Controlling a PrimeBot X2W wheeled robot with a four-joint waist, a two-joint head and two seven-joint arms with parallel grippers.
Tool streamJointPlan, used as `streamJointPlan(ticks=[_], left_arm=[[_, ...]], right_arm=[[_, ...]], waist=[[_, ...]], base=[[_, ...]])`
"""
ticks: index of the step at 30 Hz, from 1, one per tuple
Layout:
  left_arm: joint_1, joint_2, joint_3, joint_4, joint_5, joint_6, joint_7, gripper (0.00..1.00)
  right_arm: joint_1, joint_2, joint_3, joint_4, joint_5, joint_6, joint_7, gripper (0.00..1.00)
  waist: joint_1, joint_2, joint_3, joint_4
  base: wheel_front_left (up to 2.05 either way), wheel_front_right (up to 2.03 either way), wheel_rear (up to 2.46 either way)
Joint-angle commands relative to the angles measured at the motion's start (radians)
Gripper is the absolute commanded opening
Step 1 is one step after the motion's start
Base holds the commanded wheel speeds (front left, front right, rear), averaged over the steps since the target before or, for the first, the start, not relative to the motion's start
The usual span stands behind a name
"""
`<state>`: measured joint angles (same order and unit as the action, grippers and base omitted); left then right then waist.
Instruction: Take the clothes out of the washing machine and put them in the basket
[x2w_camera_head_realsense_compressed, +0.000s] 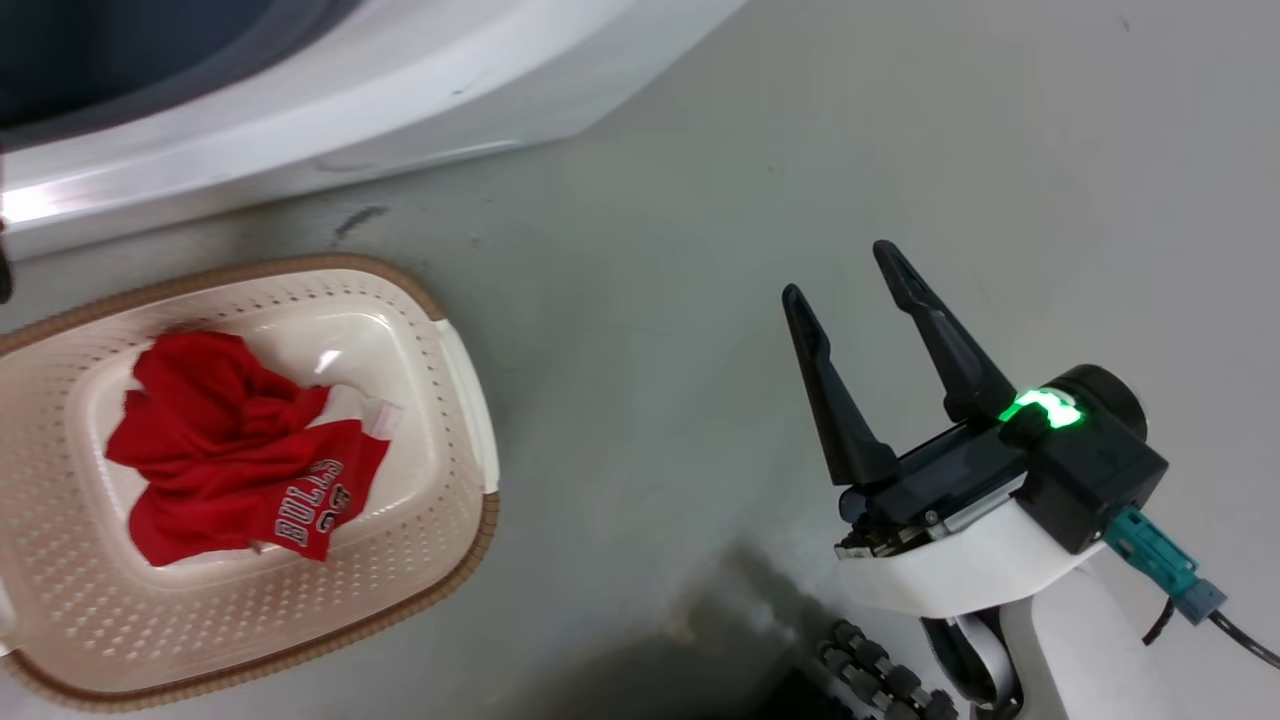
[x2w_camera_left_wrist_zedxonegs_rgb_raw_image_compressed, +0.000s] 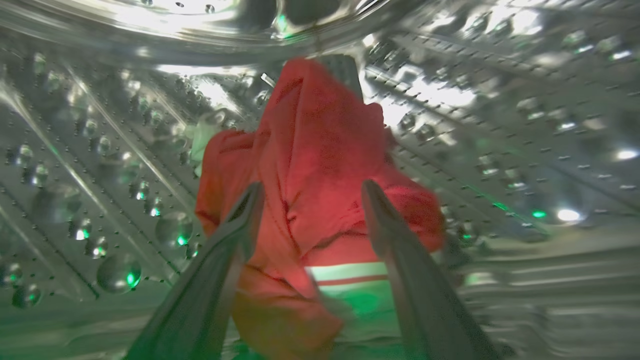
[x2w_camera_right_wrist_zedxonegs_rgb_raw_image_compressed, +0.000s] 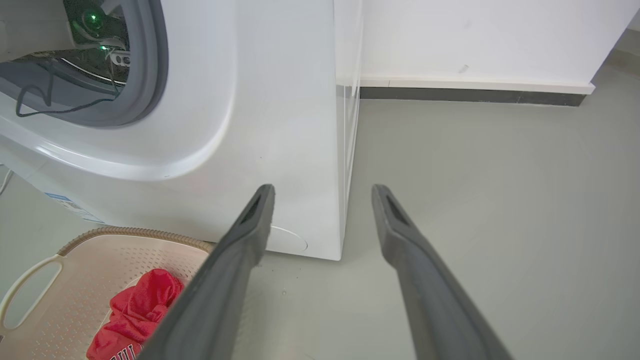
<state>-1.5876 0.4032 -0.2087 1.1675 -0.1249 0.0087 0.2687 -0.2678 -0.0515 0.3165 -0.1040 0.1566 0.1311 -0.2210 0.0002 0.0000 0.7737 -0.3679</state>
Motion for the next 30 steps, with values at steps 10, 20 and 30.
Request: streamJointPlan(ticks=[10,20,30], left_arm=[[-0.073,0.076,-0.033,0.008,0.024,0.008,0.113,1.00],[-0.072,0.105,-0.047,-0.040,0.021,0.031,0.183,0.00],[0.013,0.102,-0.033,-0.160,-0.004,0.077,0.059,0.00]], right_arm=[[-0.019,0.002,0.064,0.032,0.055,-0.001,-0.035,1.00],[-0.025,0.002,0.090,0.048,0.075,-0.001,-0.043,1.00],[-0.034,0.002,0.066,0.058,0.060,-0.001,-0.045,1.00]], waist=[[-0.0002,0.0000,0.100,-0.082],[-0.0002,0.0000,0.092,-0.097],[-0.0002,0.0000,0.042,-0.064]], base=[[0.00,0.00,0.00],[0.00,0.00,0.00],[0.00,0.00,0.00]])
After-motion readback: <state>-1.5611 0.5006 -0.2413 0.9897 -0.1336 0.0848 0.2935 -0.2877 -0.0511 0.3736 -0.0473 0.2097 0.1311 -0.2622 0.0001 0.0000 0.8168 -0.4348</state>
